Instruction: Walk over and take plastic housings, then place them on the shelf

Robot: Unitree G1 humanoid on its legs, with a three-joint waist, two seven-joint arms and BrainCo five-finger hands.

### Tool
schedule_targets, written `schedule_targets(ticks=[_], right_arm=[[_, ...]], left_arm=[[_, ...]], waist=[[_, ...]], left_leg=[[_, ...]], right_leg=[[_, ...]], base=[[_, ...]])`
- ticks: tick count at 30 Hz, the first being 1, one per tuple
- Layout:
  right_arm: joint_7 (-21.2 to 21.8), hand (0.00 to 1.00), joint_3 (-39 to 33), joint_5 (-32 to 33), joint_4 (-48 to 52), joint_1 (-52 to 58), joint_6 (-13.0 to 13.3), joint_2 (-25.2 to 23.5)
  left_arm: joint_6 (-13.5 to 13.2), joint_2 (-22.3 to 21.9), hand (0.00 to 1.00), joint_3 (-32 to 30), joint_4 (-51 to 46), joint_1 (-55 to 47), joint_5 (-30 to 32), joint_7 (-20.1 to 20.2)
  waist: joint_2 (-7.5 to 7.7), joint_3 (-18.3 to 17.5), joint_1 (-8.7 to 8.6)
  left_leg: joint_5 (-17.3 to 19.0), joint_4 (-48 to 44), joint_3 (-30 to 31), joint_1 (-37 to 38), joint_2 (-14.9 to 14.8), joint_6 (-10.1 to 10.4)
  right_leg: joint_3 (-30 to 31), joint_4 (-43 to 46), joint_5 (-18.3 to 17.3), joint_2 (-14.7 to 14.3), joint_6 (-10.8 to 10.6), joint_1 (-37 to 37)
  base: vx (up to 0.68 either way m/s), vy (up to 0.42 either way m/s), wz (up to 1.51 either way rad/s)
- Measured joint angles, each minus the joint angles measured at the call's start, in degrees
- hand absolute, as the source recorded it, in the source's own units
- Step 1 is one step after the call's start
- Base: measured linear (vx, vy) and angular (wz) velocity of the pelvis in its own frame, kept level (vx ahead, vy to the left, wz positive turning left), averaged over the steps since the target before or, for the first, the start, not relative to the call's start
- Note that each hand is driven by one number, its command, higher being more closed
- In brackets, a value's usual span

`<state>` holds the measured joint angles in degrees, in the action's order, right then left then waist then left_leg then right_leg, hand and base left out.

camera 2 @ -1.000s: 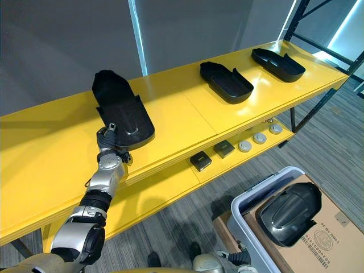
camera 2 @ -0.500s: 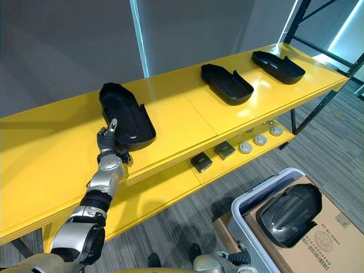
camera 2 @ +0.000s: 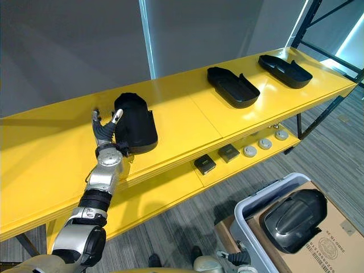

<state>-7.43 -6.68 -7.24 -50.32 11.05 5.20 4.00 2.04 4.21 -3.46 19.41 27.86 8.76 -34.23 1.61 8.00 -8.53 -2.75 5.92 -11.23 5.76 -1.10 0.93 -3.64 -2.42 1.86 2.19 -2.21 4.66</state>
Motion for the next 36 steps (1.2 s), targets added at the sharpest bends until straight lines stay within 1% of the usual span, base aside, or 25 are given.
schedule_targets(ticks=[1,2,4,5,6,9,10,12,13,16,18,22,24,29,34,36], right_arm=[[0.0,0.0,0.0,0.0,0.0,0.0,0.0,0.0],[0.0,0.0,0.0,0.0,0.0,0.0,0.0,0.0],[-0.1,0.0,0.0,0.5,0.0,0.1,0.1,0.0],[-0.1,0.0,0.0,0.6,0.0,0.2,0.2,0.0],[-0.1,0.0,0.0,0.7,-0.1,0.2,0.3,0.0],[-0.1,0.0,0.0,1.1,-0.1,0.5,0.9,-0.1],[-0.1,0.0,-0.1,1.2,-0.1,0.7,1.0,-0.1],[-0.1,0.0,-0.1,1.1,-0.2,1.0,1.0,0.0],[-0.1,0.0,-0.1,1.1,-0.2,1.1,1.0,0.0],[-0.1,0.0,-0.1,1.1,-0.3,1.2,1.1,0.1],[-0.1,0.0,-0.1,1.1,-0.3,1.2,1.1,0.1],[-0.1,0.0,0.0,1.1,-0.3,1.1,1.1,0.2],[-0.2,0.0,0.0,1.1,-0.3,1.1,1.1,0.2],[-0.1,0.0,0.0,1.1,-0.3,1.2,1.1,0.3],[-0.1,0.0,0.1,1.1,-0.1,1.2,1.1,0.3],[-0.1,0.0,0.1,1.1,-0.1,1.2,1.1,0.4]], left_arm=[[0.0,-0.3,0.0,1.2,-2.0,-1.3,0.6,-0.1],[-0.1,-0.4,1.0,2.2,-3.7,-2.4,1.0,-0.3],[-0.3,-0.7,1.0,6.2,-9.4,-7.2,5.6,0.1],[-0.4,-0.7,1.0,7.4,-10.6,-8.5,6.8,0.4],[-1.0,-0.7,1.0,9.7,-12.3,-11.0,9.7,0.8],[-1.7,-0.6,1.0,14.7,-14.6,-17.0,15.3,3.1],[-2.1,-0.7,1.0,16.3,-14.6,-19.0,18.1,4.1],[-2.5,-0.7,1.0,18.4,-14.6,-21.1,21.8,5.3],[-2.7,-0.7,1.0,19.4,-14.6,-22.2,24.2,5.8],[-2.8,-0.5,1.0,19.8,-14.1,-23.7,28.3,7.2],[-2.8,-0.5,1.0,19.8,-13.8,-23.9,29.6,8.0],[-2.8,-0.5,1.0,21.0,-9.4,-23.9,31.4,9.2],[-2.4,-0.5,1.0,21.3,-7.3,-23.8,32.5,9.3],[-1.7,-0.3,1.0,20.9,-4.0,-21.2,32.6,9.3],[0.0,0.7,1.0,18.8,-0.1,-16.4,32.6,9.4],[0.0,0.8,1.0,18.7,0.8,-15.4,32.6,9.5]], waist=[[0.0,0.0,0.05],[0.0,0.0,0.05],[-0.01,0.0,0.12],[-0.01,0.0,0.16],[-0.03,0.0,0.22],[-0.06,0.0,0.51],[-0.08,0.0,0.81],[-0.1,0.0,1.51],[-0.13,-0.1,1.61],[-0.4,-0.2,1.58],[-0.42,-0.2,1.59],[-0.45,-0.2,1.56],[-0.45,-0.2,1.52],[-0.49,-0.3,1.52],[-0.59,-0.3,1.24],[-0.73,-0.3,1.21]], left_leg=[[0.0,0.0,0.0,0.0,0.0,0.0],[0.0,0.0,0.1,0.0,0.0,0.0],[0.0,0.0,0.1,0.0,0.0,0.0],[0.0,0.0,0.1,0.0,0.0,0.0],[0.0,0.0,0.0,0.0,0.0,0.0],[0.1,0.0,-0.1,0.0,-0.1,0.1],[0.2,0.0,-0.1,0.0,-0.2,0.3],[0.2,0.0,-0.2,0.0,-0.2,0.3],[0.2,0.0,-0.2,0.0,-0.2,0.3],[0.3,0.0,-0.2,0.0,-0.2,0.3],[0.3,0.0,-0.2,-0.1,-0.2,0.3],[0.3,0.0,-0.2,-0.2,-0.2,0.3],[0.6,0.0,-0.4,-0.3,-0.2,0.6],[0.7,0.0,-0.6,-0.4,-0.4,0.8],[0.8,0.0,-1.4,-0.4,-1.0,0.9],[0.8,0.0,-1.4,-0.4,-1.1,0.9]], right_leg=[[0.0,0.0,0.0,0.0,0.0,0.0],[-0.1,-0.1,0.0,0.0,0.0,0.1],[-0.3,-0.2,-0.1,0.0,0.0,0.2],[-0.3,-0.2,-0.1,0.0,0.1,0.2],[-0.3,-0.2,-0.2,0.0,0.1,0.2],[-0.3,-0.3,-0.3,-0.1,0.1,0.2],[-0.3,-0.3,-0.3,-0.1,0.1,0.2],[-0.3,-0.5,-0.3,-0.2,0.1,0.3],[-0.3,-0.7,-0.3,-0.2,0.1,0.4],[-0.3,-0.8,-0.5,-0.2,-0.2,0.4],[-0.3,-0.8,-0.5,-0.2,-0.2,0.4],[-0.3,-1.0,-0.5,-0.2,-0.2,0.3],[-0.2,-1.4,-0.4,-0.3,-0.2,0.3],[0.0,-1.7,-0.3,-0.5,0.0,0.3],[0.8,-1.9,-0.1,-1.0,0.4,0.0],[0.7,-2.0,-0.1,-1.1,0.4,0.0]], base=[[0.0,0.0,0.0],[0.0,0.0,0.0],[0.0,-0.015,0.04],[0.0,0.0,0.0],[0.0,0.0,0.0],[0.0,0.0,0.0],[0.0,0.0,0.0],[0.0,0.0,0.0],[0.0,0.0,0.0],[0.0,0.0,0.0],[0.0,0.0,0.0],[0.0,0.0,0.0],[0.0,-0.008,-0.02],[0.01,-0.008,-0.02],[0.02,-0.032,-0.09],[0.01,-0.032,-0.01]])
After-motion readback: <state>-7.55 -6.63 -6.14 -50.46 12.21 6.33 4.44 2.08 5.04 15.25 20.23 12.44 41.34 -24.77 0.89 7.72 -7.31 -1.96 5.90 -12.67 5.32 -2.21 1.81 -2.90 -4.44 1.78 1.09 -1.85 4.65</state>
